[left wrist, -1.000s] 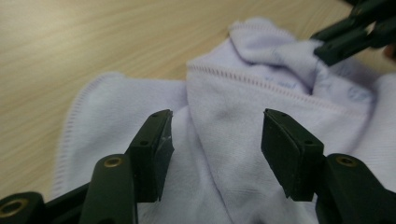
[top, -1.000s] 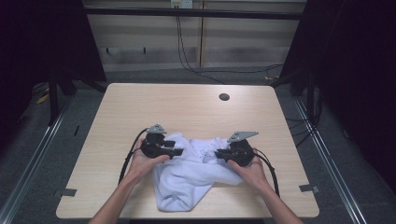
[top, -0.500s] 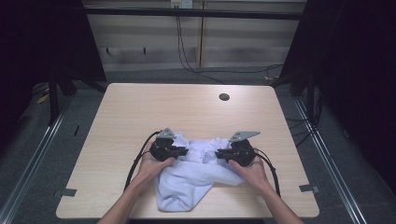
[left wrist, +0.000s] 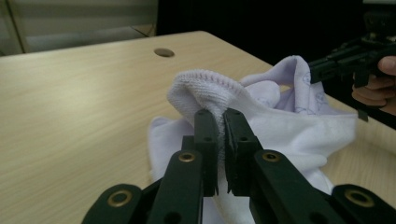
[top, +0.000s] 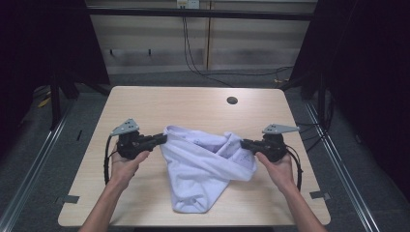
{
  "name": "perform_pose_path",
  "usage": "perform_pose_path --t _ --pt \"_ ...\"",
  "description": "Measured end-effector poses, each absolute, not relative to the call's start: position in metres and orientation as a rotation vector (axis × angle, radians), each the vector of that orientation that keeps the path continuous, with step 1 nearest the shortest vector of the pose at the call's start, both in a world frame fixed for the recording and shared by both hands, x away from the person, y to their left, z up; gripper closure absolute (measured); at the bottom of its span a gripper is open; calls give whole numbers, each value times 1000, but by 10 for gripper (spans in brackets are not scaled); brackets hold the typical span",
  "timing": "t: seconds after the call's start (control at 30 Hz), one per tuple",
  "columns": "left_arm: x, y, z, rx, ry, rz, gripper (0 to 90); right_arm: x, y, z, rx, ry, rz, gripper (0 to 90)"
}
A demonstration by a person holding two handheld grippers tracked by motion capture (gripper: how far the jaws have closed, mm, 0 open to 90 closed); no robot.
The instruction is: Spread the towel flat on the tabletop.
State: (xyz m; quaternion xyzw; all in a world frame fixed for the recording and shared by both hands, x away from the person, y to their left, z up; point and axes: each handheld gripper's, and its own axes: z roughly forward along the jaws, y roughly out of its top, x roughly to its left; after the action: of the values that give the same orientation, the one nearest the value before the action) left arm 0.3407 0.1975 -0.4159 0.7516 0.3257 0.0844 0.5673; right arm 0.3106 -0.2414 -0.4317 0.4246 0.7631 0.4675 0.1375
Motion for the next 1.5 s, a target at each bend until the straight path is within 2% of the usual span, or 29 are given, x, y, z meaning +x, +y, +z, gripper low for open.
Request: perform_pose_path --t 0.23,0.4,0.43,0.47,0.5,0.57,0.63,0.67,0.7,0.8,0.83,0.9,0.93,1.07,1.1,1.13,1.23,1.4,1.5 --pt "346 225 -383 1636 821 280 855 317 -267 -399 1266 2095 1317 848" --pt "354 248 -351 1554 848 349 854 331 -285 -359 1281 1997 1335 853" --pt "355 250 -346 1538 845 354 854 340 -288 -342 1286 1966 1344 853" --pt "358 252 -340 1544 843 360 854 340 -288 -342 1286 1966 1344 853" --pt "361 253 -327 1541 850 404 854 354 -288 -320 1285 1961 1334 853" --pt "367 256 -315 1510 858 433 854 364 -286 -301 1278 1948 1325 853" --pt "376 259 -304 1483 870 425 854 377 -283 -280 1260 1943 1321 854" --pt "376 259 -304 1483 870 425 854 377 -283 -280 1260 1943 1321 854" --pt "382 259 -297 1499 890 457 855 393 -280 -258 1257 1919 1328 854" --pt "392 263 -277 1472 908 504 854 404 -277 -240 1257 1897 1343 854" --pt "392 266 -269 1464 899 531 854 410 -273 -224 1227 1873 1349 854" --pt "390 269 -258 1429 874 533 855 410 -271 -214 1205 1834 1379 854" --pt "382 270 -256 1464 846 557 854 409 -271 -211 1199 1823 1399 853" --pt "367 270 -277 1536 820 546 853 400 -271 -225 1180 1859 1401 853" --pt "362 271 -289 1550 814 532 852 390 -271 -252 1178 1927 1356 852" --pt "356 271 -303 1563 822 507 852 390 -271 -252 1178 1927 1356 852" --pt "339 266 -341 1615 833 428 852 371 -278 -306 1232 2008 1318 851" --pt "312 256 -391 1685 848 340 851 343 -306 -374 1363 2042 1316 834" --pt "306 251 -396 1698 854 351 852 337 -310 -370 1334 2006 1295 863"
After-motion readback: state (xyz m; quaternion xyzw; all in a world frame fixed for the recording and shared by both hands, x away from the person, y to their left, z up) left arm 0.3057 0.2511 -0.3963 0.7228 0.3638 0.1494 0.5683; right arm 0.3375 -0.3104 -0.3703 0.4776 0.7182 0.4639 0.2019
